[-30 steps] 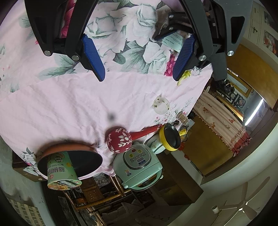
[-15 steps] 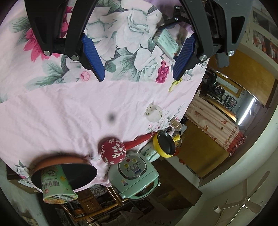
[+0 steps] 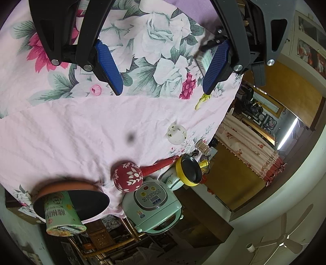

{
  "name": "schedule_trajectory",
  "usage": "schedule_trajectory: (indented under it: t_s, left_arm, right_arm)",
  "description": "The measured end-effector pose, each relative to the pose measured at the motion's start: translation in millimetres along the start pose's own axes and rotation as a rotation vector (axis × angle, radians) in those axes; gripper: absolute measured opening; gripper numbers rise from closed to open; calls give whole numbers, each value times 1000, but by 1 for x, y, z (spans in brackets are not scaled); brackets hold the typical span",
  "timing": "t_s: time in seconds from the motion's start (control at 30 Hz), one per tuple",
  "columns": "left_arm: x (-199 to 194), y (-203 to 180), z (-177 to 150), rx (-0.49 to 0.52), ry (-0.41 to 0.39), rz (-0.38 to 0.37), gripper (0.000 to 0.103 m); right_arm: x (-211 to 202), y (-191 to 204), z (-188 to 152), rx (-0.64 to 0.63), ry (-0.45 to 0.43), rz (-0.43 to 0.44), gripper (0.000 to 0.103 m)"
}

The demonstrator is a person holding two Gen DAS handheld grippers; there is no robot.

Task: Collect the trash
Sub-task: 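Grasp the white-and-green medicine box with the left tool, then grasp the clear plastic lid with the right tool while the left tool holds the box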

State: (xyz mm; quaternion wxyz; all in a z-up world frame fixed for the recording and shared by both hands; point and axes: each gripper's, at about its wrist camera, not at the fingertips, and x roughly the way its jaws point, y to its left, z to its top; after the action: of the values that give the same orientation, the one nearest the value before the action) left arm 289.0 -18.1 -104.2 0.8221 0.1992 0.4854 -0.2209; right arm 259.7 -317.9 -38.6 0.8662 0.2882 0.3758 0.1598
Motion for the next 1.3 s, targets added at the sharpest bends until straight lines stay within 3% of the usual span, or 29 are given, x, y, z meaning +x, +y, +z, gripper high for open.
schedule_trajectory:
  t_s: [0.13,0.23,0.27,0.33,0.43,0.5,0.53,0.63,0.8,0.97,1.13,1.3]
  left_arm:
    - [-12,12,-2,-177,-4,-87,93]
    - [-3,18,15,-375,51,-133,95]
    - [6,23,21,-465,82,-143,95]
    - [18,26,27,-553,120,-109,96]
    - [20,22,35,-579,112,-9,96]
    - [18,20,35,-570,83,26,79]
    - [17,20,36,-551,69,48,63]
    - [9,28,36,-523,13,56,52]
    - [-8,62,32,-533,-84,69,51]
    - [7,81,15,-597,-86,-28,52]
    - [12,76,17,-584,-110,-74,67]
    - [12,74,15,-574,-116,-78,68]
  right_arm:
    - [0,1,-1,4,6,14,80]
    - [2,5,-2,-7,12,15,80]
    - [2,6,-2,-14,10,6,80]
    - [3,7,-2,-24,4,-12,80]
    - [1,5,-2,-30,-4,-26,80]
    - [1,6,-2,-37,-13,-39,80]
    - [1,6,-2,-44,-17,-48,80]
    - [2,7,-3,-58,-21,-61,80]
    - [8,9,-5,-86,-20,-70,80]
    - [26,20,-8,-155,-8,-89,79]
    - [73,56,16,-233,54,-158,79]
    - [148,90,60,-236,78,-172,79]
